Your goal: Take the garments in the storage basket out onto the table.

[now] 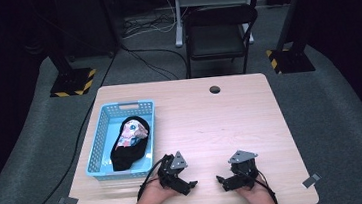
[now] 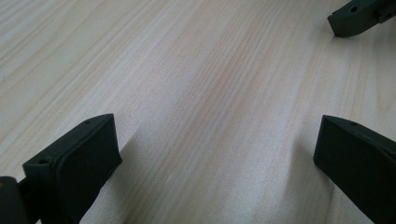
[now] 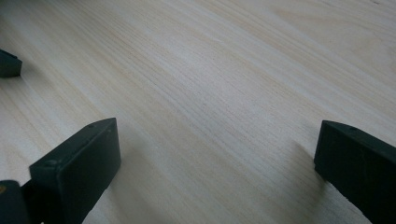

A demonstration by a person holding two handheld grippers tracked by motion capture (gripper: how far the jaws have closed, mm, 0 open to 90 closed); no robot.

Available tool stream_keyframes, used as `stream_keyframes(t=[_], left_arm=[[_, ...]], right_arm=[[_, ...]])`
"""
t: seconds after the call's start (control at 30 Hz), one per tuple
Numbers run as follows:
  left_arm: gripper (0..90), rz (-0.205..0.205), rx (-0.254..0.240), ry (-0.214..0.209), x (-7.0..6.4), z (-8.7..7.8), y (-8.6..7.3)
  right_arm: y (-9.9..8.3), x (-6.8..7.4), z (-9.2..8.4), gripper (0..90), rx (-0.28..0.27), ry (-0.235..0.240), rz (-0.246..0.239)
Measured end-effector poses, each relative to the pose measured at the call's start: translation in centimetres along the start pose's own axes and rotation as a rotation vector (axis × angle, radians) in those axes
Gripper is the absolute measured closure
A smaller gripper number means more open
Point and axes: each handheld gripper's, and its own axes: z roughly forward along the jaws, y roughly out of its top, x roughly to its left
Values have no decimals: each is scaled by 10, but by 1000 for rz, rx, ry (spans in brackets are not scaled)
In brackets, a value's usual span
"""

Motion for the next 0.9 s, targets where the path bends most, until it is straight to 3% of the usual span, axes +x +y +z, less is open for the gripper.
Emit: stream_keyframes(t=[0.57, 0.9], left_arm=[[6, -11, 11, 4, -1, -2, 1], [39, -33, 23, -19, 0, -6, 2]], right_arm=[[0, 0, 0, 0, 0, 0, 1], [0, 0, 0, 0, 1, 0, 0]])
